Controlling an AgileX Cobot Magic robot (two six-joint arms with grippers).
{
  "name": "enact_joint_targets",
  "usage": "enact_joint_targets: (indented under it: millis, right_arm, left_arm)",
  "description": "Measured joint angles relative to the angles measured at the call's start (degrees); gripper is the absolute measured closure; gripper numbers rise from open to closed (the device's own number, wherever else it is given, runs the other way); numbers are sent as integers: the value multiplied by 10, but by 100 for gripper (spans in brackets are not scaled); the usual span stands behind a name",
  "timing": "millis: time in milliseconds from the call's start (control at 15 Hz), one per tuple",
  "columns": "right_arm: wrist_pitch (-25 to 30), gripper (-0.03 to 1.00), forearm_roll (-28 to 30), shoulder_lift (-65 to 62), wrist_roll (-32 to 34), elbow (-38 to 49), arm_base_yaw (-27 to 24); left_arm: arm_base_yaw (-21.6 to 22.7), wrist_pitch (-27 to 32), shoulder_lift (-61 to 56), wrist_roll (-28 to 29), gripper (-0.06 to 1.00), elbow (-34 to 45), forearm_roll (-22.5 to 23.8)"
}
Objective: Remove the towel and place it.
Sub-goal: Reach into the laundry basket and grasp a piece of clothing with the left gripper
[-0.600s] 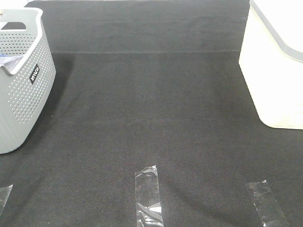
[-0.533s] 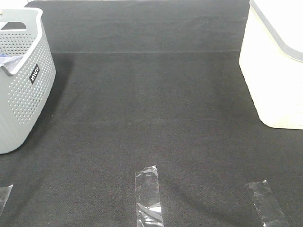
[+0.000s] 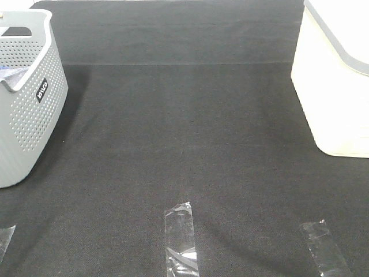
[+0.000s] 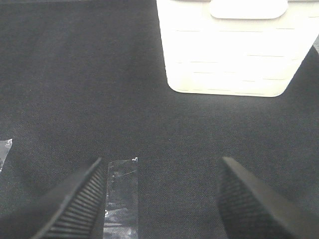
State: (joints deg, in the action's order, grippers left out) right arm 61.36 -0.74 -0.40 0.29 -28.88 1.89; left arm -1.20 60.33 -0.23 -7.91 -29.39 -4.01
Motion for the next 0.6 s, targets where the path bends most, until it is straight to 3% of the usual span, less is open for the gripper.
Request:
enact_joint_targets:
  millis: [600]
  right_arm:
    - [0,35,0,0,0,0,0]
  left_arm:
    - [0,0,0,0,41,0,0]
